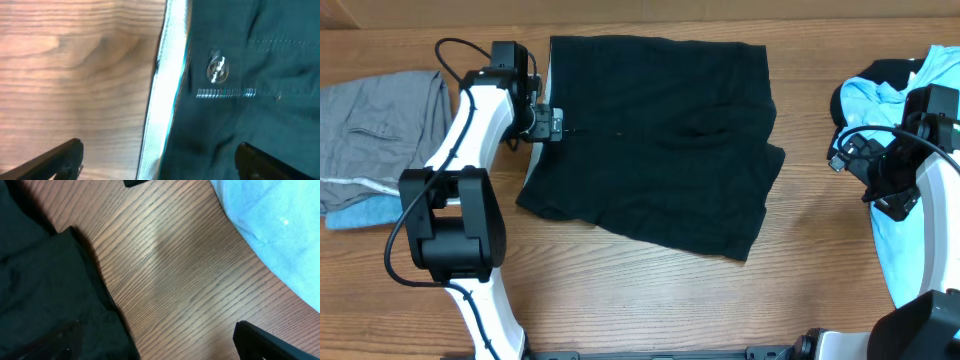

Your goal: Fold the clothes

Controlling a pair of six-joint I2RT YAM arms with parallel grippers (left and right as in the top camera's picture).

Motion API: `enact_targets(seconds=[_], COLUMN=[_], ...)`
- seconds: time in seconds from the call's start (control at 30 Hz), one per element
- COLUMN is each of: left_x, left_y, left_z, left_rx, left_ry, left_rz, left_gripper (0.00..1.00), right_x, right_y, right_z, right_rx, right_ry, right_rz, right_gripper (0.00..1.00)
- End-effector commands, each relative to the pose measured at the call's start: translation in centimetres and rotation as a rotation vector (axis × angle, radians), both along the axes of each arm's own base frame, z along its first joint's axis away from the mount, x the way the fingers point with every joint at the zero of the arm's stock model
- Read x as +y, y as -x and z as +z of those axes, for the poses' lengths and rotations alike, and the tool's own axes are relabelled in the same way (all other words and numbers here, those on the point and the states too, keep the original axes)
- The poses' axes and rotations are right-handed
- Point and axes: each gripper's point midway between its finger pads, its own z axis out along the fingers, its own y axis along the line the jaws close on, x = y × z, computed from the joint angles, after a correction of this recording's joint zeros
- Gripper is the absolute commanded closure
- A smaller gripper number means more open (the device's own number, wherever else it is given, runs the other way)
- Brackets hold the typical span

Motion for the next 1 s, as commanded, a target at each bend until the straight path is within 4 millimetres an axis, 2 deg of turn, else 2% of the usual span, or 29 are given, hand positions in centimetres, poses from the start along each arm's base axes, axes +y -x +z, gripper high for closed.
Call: enact_targets(seconds=[0.0,0.1,0.17,0.23,0.4,0.53,0.57,0.6,0.63,0.7,0.73,0.8,0.87,0.9,0.93,0.97], left_x=[-0.2,-0.9,-0.8,-0.8,-0.8,-0.8,-0.8,-0.8,-0.8,-0.8,-0.8,-0.8,-0.8,-0.8,-0.8,-0.8], left_y=[-2.1,-2.7,-3.2,-3.4,-3.5,-3.5,-3.5,-3.5,-3.5,-3.5,-3.5,-3.5,-3.5,-3.5,-3.5,-3.5], left_z=[7.4,12.6,14.3,14.8,14.4,14.4,14.4,14.4,14.4,14.4,14.4,14.4,14.4,14.4,14.4,14.4], left_rx=[-0.111,-0.201,-0.255,-0.275,-0.266,-0.266,-0.266,-0.266,-0.266,-0.266,-0.266,-0.266,-0.266,-0.266,-0.266,-0.266], left_ry=[0.053,0.097,0.091,0.092,0.091,0.091,0.091,0.091,0.091,0.091,0.091,0.091,0.091,0.091,0.091,0.091], left_rz=[0.05,0.037,0.036,0.035,0.036,0.035,0.036,0.036,0.036,0.035,0.036,0.036,0.036,0.036,0.036,0.036], left_gripper=[0.0,0.0,0.0,0.0,0.0,0.0,0.0,0.0,0.0,0.0,0.0,0.0,0.0,0.0,0.0,0.0], right_x=[-0.5,-0.5,-0.5,-0.5,-0.3,2.4,3.5,4.9,5.8,8.1,10.2,13.0,17.5,20.6,22.4,25.1], right_y=[-0.4,-0.4,-0.4,-0.4,-1.0,-2.8,-3.8,-5.0,-5.7,-7.4,-8.8,-10.1,-10.0,-8.9,-7.9,-5.9], right_z=[0.9,0.9,0.9,0.9,1.0,1.7,2.1,2.6,2.9,2.8,2.4,1.7,0.3,-0.8,-1.3,-2.1], right_rx=[-0.028,-0.028,-0.028,-0.028,-0.052,-0.147,-0.202,-0.265,-0.303,-0.35,-0.377,-0.399,-0.381,-0.34,-0.307,-0.243], right_ry=[0.022,0.022,0.022,0.022,0.009,-0.151,-0.189,-0.216,-0.224,-0.211,-0.206,-0.217,-0.283,-0.351,-0.398,-0.471], right_rz=[-0.01,-0.009,-0.009,-0.01,-0.007,0.036,0.108,0.226,0.299,0.427,0.504,0.583,0.729,0.811,0.847,0.909], right_gripper=[0.0,0.0,0.0,0.0,0.0,0.0,0.09,0.33,0.47,0.64,0.96,0.96,0.96,0.96,0.96,0.96])
